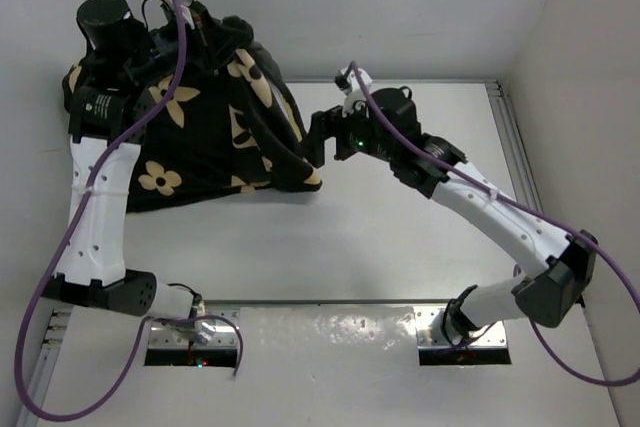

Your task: Put the pillow into the pillowcase

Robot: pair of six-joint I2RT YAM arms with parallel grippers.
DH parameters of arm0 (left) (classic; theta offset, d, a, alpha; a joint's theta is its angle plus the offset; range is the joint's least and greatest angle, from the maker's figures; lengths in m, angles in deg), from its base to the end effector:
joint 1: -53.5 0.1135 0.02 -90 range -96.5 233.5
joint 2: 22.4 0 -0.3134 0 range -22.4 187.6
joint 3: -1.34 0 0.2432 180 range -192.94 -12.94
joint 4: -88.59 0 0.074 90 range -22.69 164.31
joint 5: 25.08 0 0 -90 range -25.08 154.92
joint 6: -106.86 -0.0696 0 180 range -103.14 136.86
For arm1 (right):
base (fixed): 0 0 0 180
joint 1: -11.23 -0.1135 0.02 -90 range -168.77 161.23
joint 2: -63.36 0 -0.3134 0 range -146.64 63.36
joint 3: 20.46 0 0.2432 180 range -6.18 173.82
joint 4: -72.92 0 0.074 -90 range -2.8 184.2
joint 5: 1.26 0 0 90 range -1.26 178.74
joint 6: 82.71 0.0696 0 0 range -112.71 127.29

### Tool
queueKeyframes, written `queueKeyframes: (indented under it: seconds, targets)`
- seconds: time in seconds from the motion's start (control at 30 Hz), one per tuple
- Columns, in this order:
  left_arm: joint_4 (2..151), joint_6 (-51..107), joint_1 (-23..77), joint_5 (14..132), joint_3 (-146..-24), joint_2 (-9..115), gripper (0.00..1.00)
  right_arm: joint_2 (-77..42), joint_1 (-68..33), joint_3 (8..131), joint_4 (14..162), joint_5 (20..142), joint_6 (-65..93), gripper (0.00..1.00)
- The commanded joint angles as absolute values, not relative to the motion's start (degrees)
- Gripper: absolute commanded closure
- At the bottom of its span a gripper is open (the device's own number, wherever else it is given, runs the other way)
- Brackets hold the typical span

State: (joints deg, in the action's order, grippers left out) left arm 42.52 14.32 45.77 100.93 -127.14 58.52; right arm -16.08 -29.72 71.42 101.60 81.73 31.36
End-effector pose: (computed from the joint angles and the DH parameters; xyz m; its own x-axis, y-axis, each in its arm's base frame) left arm 0.2570 -0.0762 0.6058 0.0564 0.0285 -0.9980 0.6894 0.7220 0.0596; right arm 0.2493 0.2276 0.4340 -0.4943 0.1071 -0.8627 -0.5886 0.6891 0.4227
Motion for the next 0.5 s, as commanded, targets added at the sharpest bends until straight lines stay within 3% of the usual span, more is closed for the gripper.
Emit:
queueKeyframes:
  seconds: [0.0, 0.13, 0.2, 0.27, 0.33, 0.47]
  targets:
    - [44.69, 11.87, 43.74, 102.72, -130.89, 52.58, 1.0, -18.63, -29.46, 72.39, 98.55, 88.21, 27.24, 0.01]
    - [44.16, 7.47, 43.65, 98.51, -133.26, 50.46, 1.0, -20.31, -26.05, 66.96, 95.39, 86.55, 29.86, 0.01]
    - [44.77, 7.02, 43.74, 95.25, -133.35, 49.33, 1.0, -19.09, -23.23, 58.75, 90.57, 77.53, 38.02, 0.01]
    - [45.12, 6.15, 43.65, 94.54, -132.13, 48.36, 1.0, -15.15, -21.2, 48.98, 76.25, 70.49, 42.94, 0.01]
    - [45.21, 5.88, 43.74, 95.42, -130.37, 47.47, 1.0, -12.41, -23.91, 37.27, 69.66, 72.29, 44.47, 0.01]
    - [44.51, 5.18, 43.74, 95.43, -130.36, 47.82, 1.0, -9.33, -30.41, 30.13, 60.84, 73.62, 40.62, 0.02]
